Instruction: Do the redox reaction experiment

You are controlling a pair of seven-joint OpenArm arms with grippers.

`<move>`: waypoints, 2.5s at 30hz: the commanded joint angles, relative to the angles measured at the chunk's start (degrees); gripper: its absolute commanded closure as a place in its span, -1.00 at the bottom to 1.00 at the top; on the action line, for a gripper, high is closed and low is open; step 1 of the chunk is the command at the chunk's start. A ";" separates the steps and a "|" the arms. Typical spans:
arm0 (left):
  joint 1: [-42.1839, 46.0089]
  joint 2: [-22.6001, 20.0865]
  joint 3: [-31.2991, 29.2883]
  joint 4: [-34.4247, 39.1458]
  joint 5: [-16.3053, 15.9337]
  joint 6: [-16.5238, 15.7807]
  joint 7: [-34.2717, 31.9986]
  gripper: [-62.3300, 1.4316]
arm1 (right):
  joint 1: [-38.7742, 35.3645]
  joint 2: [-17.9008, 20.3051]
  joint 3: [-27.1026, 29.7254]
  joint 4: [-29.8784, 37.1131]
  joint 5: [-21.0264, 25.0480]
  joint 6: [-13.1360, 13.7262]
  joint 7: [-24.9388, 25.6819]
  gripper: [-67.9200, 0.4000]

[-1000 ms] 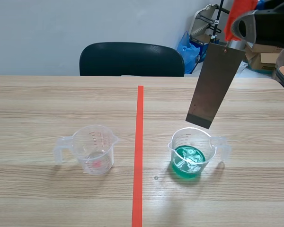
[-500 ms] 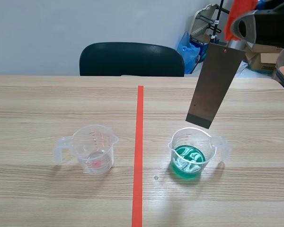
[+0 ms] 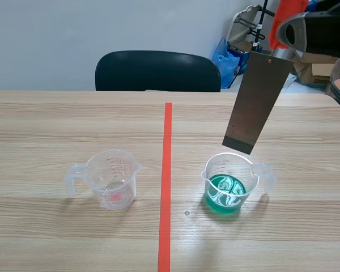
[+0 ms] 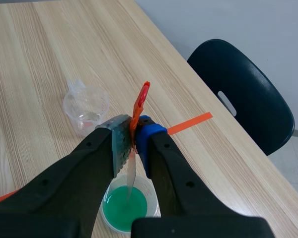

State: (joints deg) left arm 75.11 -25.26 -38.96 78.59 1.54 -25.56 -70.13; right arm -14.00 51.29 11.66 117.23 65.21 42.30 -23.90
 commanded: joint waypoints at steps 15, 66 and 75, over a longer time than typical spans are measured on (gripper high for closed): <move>-22.10 -13.11 7.06 0.17 -0.42 -14.32 9.77 0.90 | 0.68 0.92 0.76 0.48 0.85 0.42 0.87 0.96; -87.06 10.84 69.92 -15.91 -9.49 -14.32 48.37 0.90 | 0.68 0.92 0.76 0.48 0.85 0.42 0.90 0.96; -87.49 12.07 69.92 -15.91 -9.46 -14.32 49.94 0.90 | 0.68 0.92 0.76 0.48 0.85 0.42 0.92 0.96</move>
State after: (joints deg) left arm -11.62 -13.47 31.05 61.95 -7.16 -39.79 -19.55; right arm -14.00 51.29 11.66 117.23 65.21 42.30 -23.90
